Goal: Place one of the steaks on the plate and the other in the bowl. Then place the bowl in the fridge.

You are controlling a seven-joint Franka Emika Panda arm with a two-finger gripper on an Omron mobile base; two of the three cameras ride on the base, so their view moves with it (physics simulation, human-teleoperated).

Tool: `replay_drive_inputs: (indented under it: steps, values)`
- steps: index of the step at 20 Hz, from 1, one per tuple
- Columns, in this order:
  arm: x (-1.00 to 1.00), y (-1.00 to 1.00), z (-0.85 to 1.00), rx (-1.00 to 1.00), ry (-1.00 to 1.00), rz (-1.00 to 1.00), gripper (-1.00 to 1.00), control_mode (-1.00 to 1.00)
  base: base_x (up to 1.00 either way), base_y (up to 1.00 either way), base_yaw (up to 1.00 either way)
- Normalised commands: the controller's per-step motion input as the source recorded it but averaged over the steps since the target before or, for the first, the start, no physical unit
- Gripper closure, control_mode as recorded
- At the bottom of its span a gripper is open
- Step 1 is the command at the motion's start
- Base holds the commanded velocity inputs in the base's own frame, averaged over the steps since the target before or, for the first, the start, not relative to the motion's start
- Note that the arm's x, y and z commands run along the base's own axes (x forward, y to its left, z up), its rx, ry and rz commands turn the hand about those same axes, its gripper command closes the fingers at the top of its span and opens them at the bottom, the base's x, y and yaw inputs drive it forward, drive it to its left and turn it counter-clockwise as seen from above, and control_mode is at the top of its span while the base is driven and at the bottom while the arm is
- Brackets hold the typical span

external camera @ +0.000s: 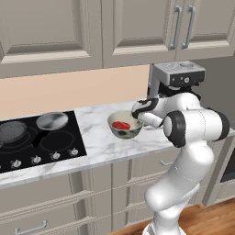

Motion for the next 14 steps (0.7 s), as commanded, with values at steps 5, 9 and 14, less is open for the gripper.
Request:
replay_drive_inputs:
  steps: [5, 9, 14]
  values:
    - [-0.12, 0.31, -0.02, -0.04, 0.00, 0.06, 1.00, -1.00, 0.00, 0.00, 0.00]
    - [-0.04, 0.01, -0.01, 0.00, 0.00, 0.00, 1.00, -1.00, 0.00, 0.00, 0.00]
    - [-0.74, -0.25, 0.63, 0.00, -0.04, 0.00, 1.00, -1.00, 0.00, 0.00, 0.00]
